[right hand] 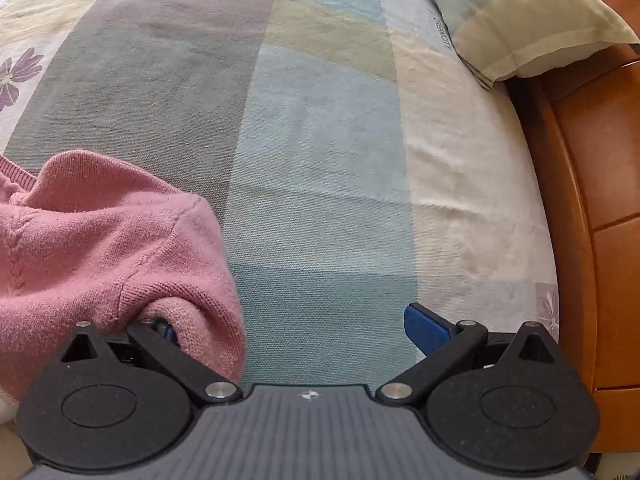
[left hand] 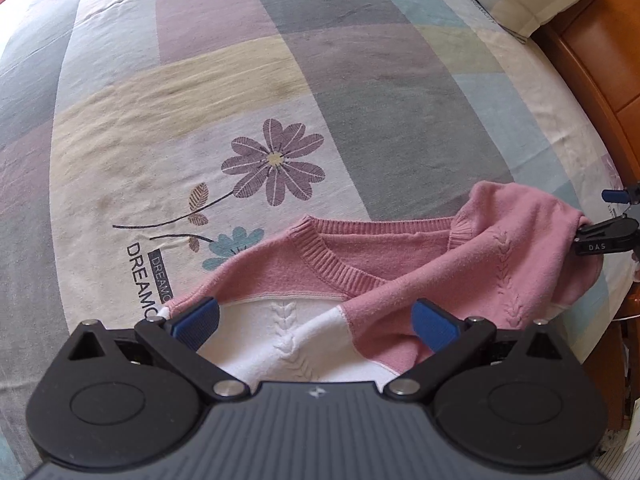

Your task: Fold clothes

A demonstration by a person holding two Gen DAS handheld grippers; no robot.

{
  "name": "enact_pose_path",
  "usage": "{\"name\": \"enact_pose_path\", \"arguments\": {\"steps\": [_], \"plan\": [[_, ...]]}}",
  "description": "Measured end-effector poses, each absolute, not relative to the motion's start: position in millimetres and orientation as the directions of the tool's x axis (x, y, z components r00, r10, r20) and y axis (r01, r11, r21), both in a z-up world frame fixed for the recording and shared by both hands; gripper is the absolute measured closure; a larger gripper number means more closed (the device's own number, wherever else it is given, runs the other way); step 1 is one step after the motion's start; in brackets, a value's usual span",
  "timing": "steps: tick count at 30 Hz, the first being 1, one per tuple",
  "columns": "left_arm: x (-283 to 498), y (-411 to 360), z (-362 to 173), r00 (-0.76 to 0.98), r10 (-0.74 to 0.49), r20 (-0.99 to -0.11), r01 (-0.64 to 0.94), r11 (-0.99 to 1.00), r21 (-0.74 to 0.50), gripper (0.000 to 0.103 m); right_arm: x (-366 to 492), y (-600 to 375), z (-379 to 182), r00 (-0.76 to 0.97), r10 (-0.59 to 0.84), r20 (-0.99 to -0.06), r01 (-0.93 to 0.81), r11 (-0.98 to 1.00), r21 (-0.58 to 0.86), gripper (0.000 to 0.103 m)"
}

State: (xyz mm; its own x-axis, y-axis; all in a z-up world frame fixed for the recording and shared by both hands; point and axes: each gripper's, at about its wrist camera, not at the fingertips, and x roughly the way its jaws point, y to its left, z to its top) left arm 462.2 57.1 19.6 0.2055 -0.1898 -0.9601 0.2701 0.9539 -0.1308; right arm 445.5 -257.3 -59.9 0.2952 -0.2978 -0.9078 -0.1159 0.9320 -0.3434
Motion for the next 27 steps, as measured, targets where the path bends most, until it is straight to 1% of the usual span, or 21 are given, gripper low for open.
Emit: {"name": "enact_pose_path", "arguments": {"steps": [6,7,8,9,12,13,17,19,20,21,22,23,24,25,27], "plan": [[488,77,-34,0.255,-0.08,-0.964,0.378,0.925,0.023,0.003,436,-239,-84,0.302,-0.35,-0.887,-0.135,0.905,-0.403,0.0],[491,79,-43,0.25,-0.075,-0.965,0.399,0.916,0.032,0.006,434,-238,-87,0.307,-0.348,-0.886,-0.137,0.905,-0.403,0.0],[492,81,-50,0.233,-0.086,-0.969,0.415,0.91,0.019,0.01,433,-238,-90,0.314,-0.342,-0.885,-0.137,0.907,-0.399,0.0],[494,83,-58,0.216,-0.097,-0.972,0.43,0.903,0.005,0.012,432,-239,-92,0.321,-0.336,-0.885,-0.135,0.909,-0.394,0.0],[490,88,-66,0.184,-0.191,-0.964,0.461,0.883,-0.087,0.013,427,-245,-97,0.338,-0.296,-0.893,-0.124,0.927,-0.354,0.0],[490,88,-68,0.179,-0.196,-0.964,0.45,0.888,-0.097,0.013,425,-247,-99,0.342,-0.28,-0.897,-0.119,0.934,-0.337,0.0],[496,90,-72,0.185,-0.189,-0.964,0.409,0.907,-0.099,0.013,414,-254,-95,0.31,-0.186,-0.932,-0.13,0.963,-0.235,0.0],[503,86,-72,0.187,-0.198,-0.962,0.428,0.898,-0.102,0.013,406,-256,-86,0.303,-0.137,-0.943,-0.161,0.968,-0.193,0.0],[505,82,-73,0.184,-0.204,-0.962,0.444,0.89,-0.104,0.015,402,-257,-80,0.302,-0.121,-0.946,-0.174,0.968,-0.18,0.0],[509,78,-74,0.173,-0.212,-0.962,0.472,0.875,-0.108,0.018,399,-258,-74,0.303,-0.11,-0.947,-0.182,0.968,-0.171,0.0],[512,75,-77,0.159,-0.217,-0.963,0.497,0.86,-0.111,0.027,397,-259,-68,0.303,-0.097,-0.948,-0.184,0.97,-0.159,0.0],[517,74,-80,0.143,-0.223,-0.964,0.514,0.849,-0.121,0.041,395,-260,-62,0.304,-0.084,-0.949,-0.181,0.973,-0.144,0.0],[521,73,-82,0.126,-0.23,-0.965,0.529,0.838,-0.131,0.05,394,-261,-57,0.31,-0.069,-0.948,-0.176,0.976,-0.128,0.0],[526,72,-85,0.108,-0.236,-0.966,0.545,0.827,-0.141,0.061,394,-261,-53,0.318,-0.051,-0.947,-0.171,0.979,-0.11,0.0],[536,76,-89,0.066,-0.263,-0.963,0.564,0.806,-0.181,0.061,394,-258,-44,0.362,-0.022,-0.932,-0.151,0.985,-0.082,0.0]]}}
